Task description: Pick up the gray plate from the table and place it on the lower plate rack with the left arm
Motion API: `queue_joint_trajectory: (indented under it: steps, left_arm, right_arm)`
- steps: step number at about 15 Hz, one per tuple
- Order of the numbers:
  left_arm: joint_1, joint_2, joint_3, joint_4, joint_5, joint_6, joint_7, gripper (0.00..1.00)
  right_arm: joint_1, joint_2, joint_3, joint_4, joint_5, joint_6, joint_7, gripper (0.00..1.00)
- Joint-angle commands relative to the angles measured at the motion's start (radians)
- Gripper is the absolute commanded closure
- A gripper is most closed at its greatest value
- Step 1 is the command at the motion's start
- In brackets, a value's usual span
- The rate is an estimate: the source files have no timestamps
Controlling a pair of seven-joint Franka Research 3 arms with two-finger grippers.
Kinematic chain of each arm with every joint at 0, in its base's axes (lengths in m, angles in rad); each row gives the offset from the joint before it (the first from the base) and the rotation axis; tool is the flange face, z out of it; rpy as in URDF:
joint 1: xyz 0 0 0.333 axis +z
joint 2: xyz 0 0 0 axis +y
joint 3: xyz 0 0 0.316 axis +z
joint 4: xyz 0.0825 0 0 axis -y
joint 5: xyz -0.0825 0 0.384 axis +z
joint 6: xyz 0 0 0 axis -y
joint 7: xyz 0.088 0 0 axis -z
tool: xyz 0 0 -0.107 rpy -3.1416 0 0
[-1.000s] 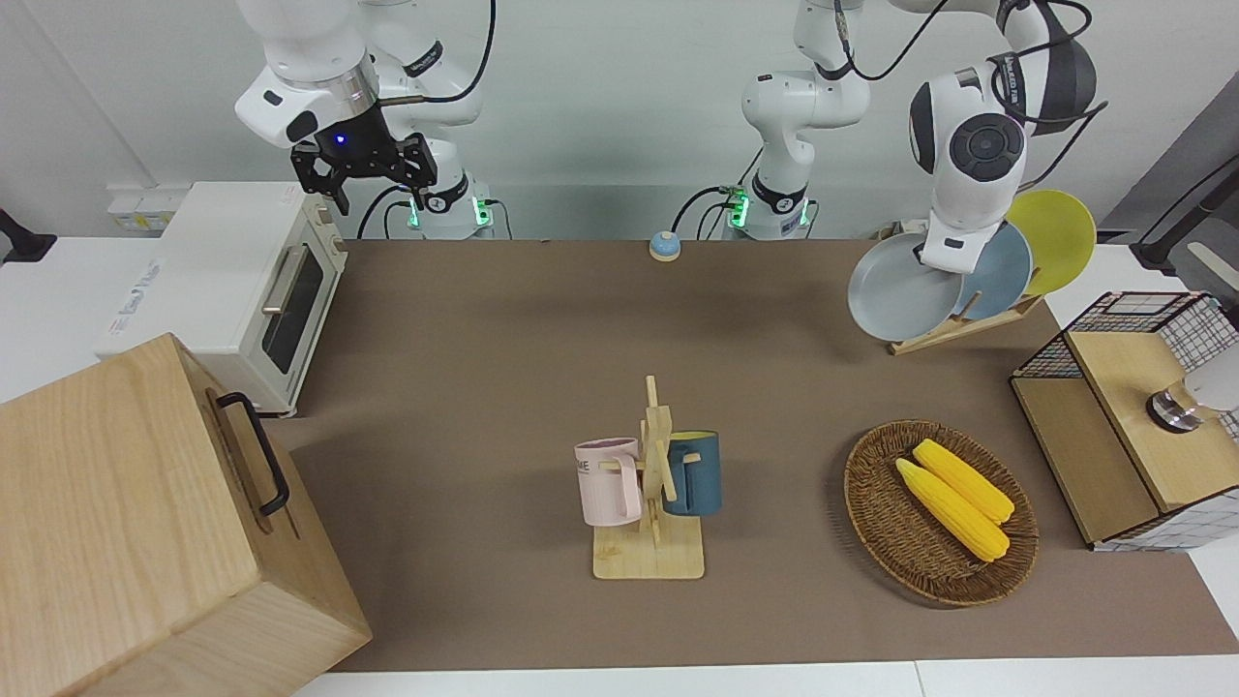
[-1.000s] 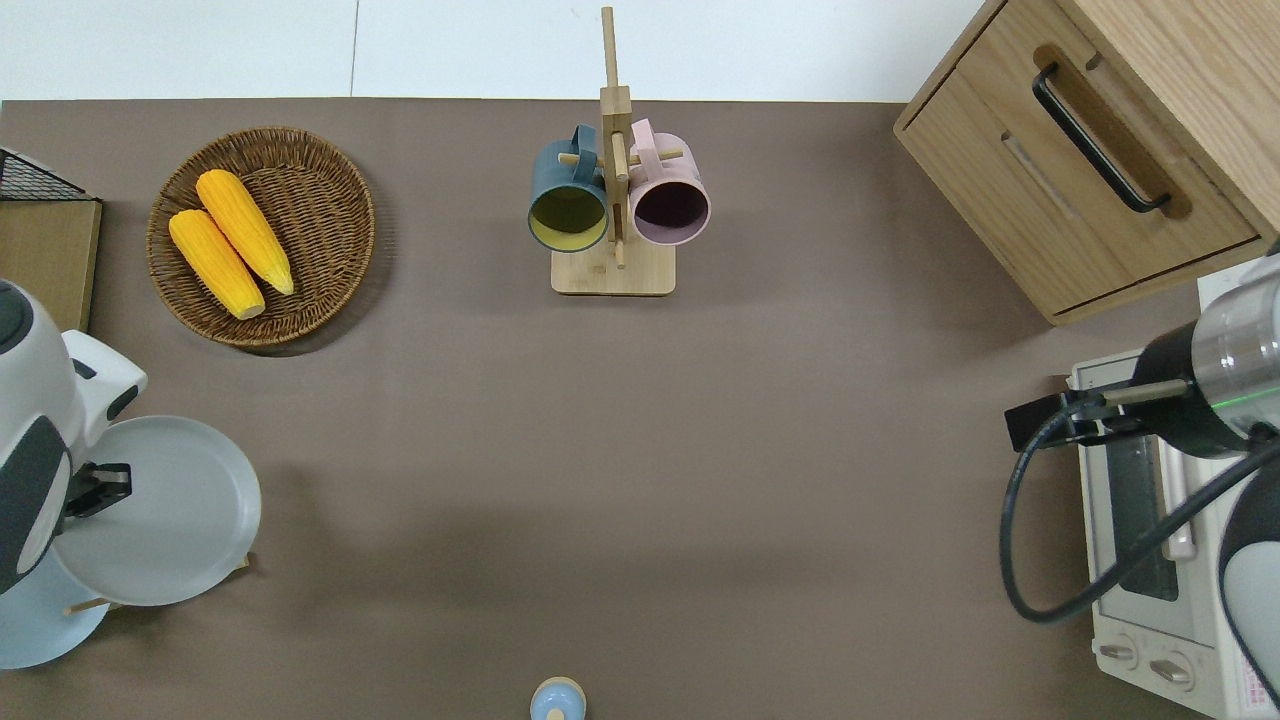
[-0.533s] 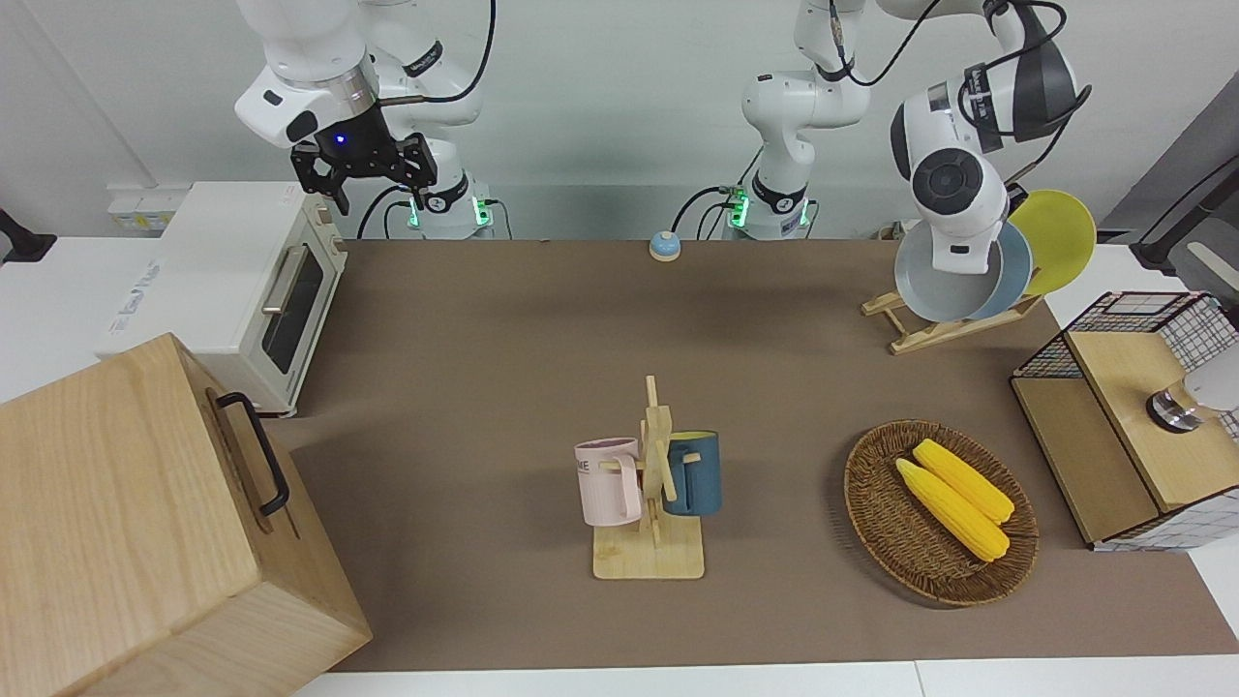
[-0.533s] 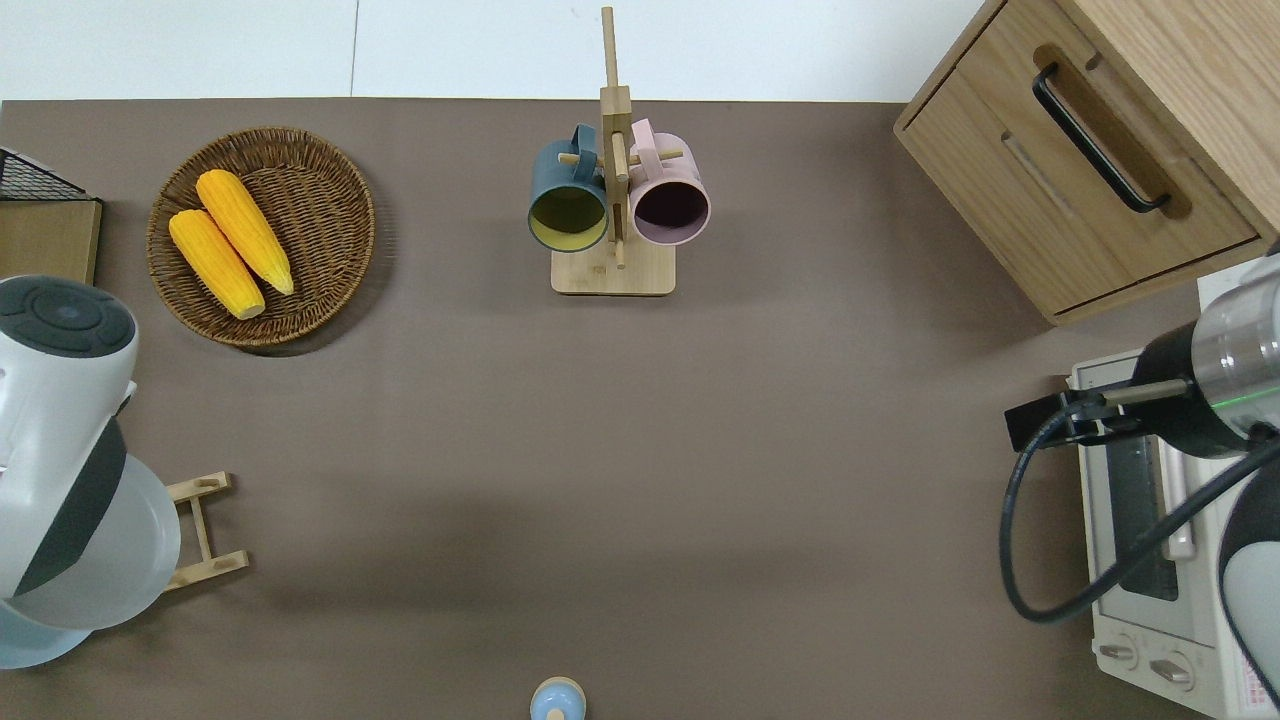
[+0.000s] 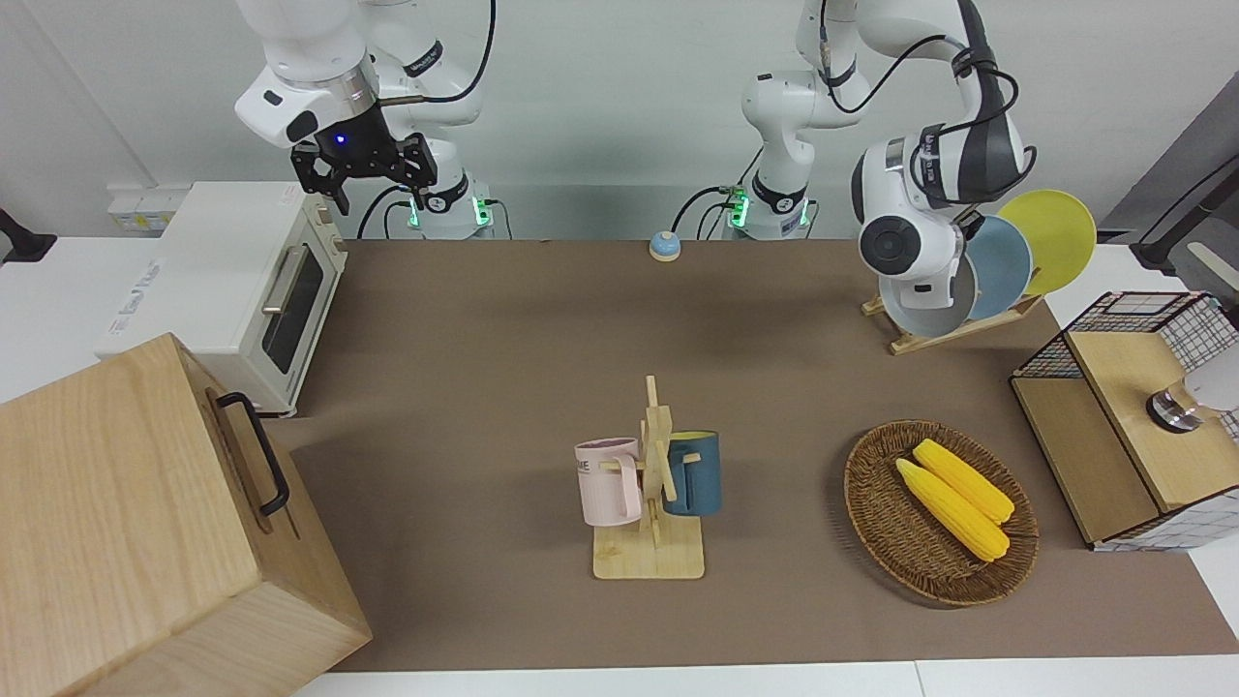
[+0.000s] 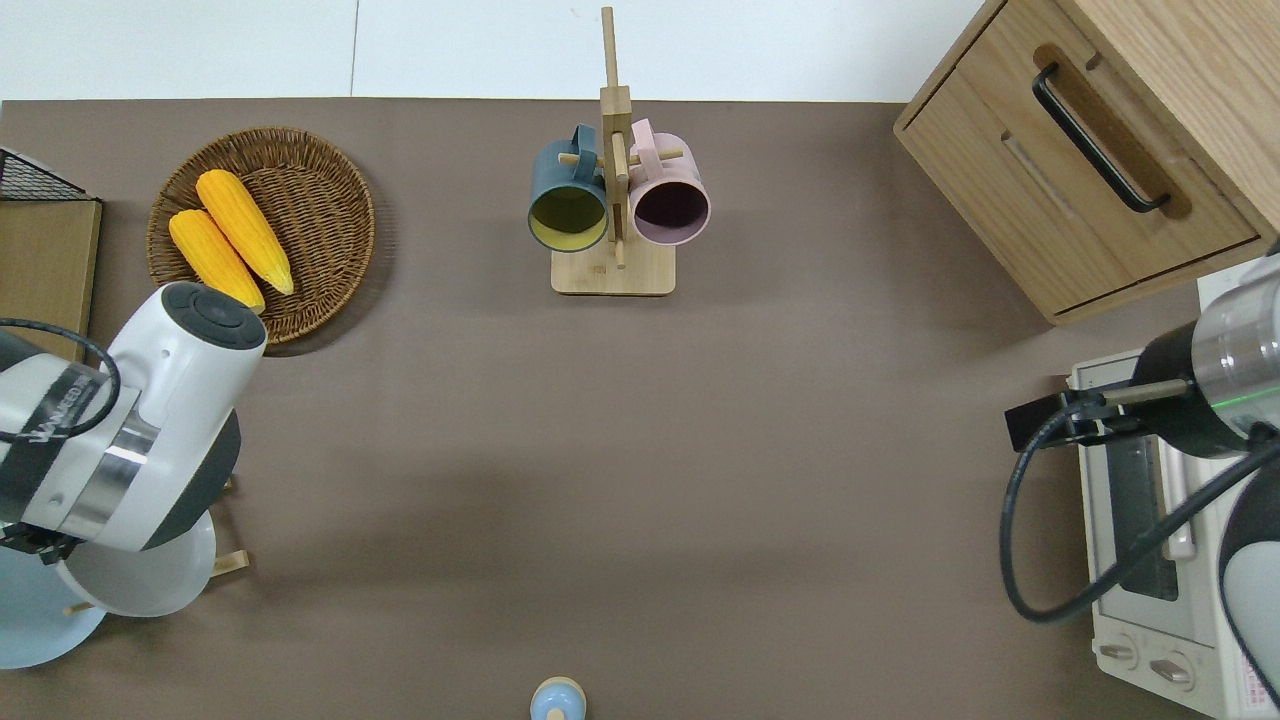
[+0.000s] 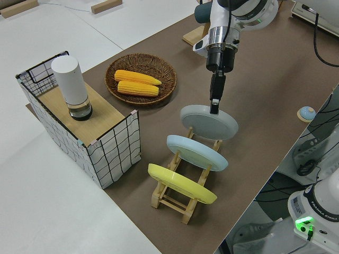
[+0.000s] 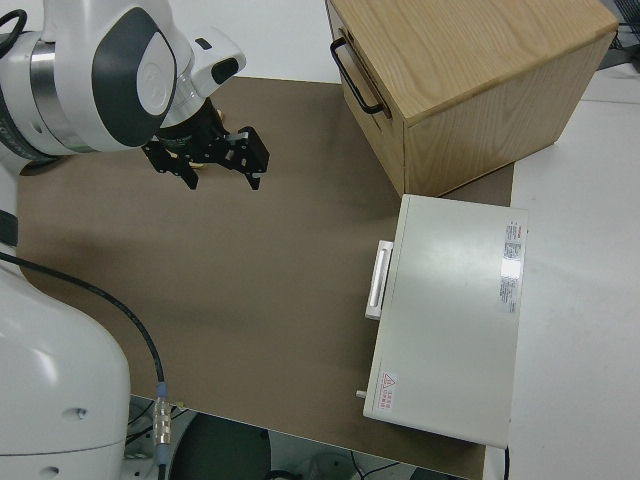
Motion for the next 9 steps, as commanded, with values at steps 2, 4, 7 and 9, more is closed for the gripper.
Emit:
queue_joint_trajectory:
  steps: [2,4,7,9]
  left_arm:
    - [-0.026,0.024,-0.004,-0.002,0.035,-0.023,-0.050,1.00]
    - [-0.026,0.024,-0.004,-0.002,0.056,-0.023,-0.035,1.00]
    - [-0.026,0.017,-0.004,0.012,0.092,-0.035,0.017,1.00]
    - [-0.026,0.018,-0.004,0.012,0.092,-0.035,0.013,1.00]
  right_arm:
    - [-0.015,-0.005,0.007,0.006,0.004,-0.015,-0.003,0.011]
    - [-0.015,-0.005,0.007,0.006,0.004,-0.015,-0.003,0.011]
    - [-0.013,-0.005,0.007,0.006,0.004,-0.015,-0.003,0.013]
    - [-0.015,-0.005,0.007,0.006,0.004,-0.015,-0.003,0.013]
